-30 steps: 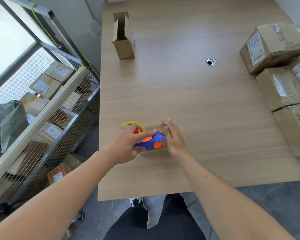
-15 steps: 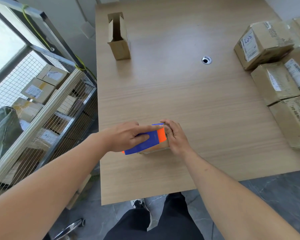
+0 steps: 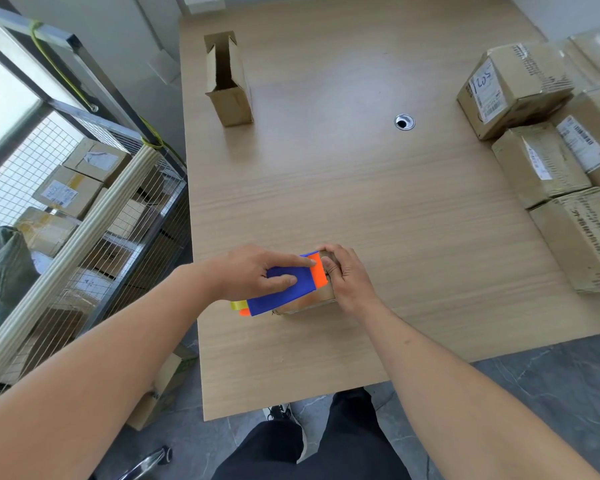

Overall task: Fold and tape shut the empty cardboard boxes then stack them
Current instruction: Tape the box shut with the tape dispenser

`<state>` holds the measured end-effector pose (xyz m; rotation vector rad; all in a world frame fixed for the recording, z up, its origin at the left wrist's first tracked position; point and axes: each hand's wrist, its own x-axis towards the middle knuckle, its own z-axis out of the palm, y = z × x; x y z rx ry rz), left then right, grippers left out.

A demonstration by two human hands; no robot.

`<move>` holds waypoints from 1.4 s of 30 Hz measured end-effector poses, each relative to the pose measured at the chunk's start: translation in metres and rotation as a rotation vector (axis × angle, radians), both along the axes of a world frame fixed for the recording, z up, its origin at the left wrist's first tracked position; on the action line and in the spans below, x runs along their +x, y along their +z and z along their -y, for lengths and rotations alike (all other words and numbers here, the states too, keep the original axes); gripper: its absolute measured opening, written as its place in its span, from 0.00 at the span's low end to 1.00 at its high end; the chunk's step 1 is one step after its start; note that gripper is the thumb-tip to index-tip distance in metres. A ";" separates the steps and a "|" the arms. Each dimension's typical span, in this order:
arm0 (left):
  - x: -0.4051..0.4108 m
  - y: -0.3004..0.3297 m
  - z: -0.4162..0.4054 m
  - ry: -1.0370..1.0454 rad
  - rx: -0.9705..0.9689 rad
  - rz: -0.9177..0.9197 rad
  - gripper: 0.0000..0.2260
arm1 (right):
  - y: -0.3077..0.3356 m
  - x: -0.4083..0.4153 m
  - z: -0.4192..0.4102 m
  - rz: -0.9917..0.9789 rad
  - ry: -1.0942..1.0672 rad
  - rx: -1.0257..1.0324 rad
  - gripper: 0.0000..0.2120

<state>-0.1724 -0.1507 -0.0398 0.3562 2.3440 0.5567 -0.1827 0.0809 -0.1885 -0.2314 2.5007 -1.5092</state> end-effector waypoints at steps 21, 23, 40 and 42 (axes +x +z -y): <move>0.030 0.010 0.072 0.096 0.150 0.201 0.19 | 0.004 0.001 -0.002 -0.010 0.008 0.057 0.10; 0.037 0.009 0.088 0.122 0.147 0.217 0.19 | 0.007 0.002 -0.001 -0.006 0.010 0.068 0.09; 0.053 -0.040 0.111 0.216 0.068 0.187 0.19 | 0.019 0.011 0.013 -0.430 -0.074 0.640 0.13; 0.056 -0.043 0.104 0.233 0.077 0.179 0.19 | 0.022 0.016 0.025 -0.714 -0.004 0.804 0.17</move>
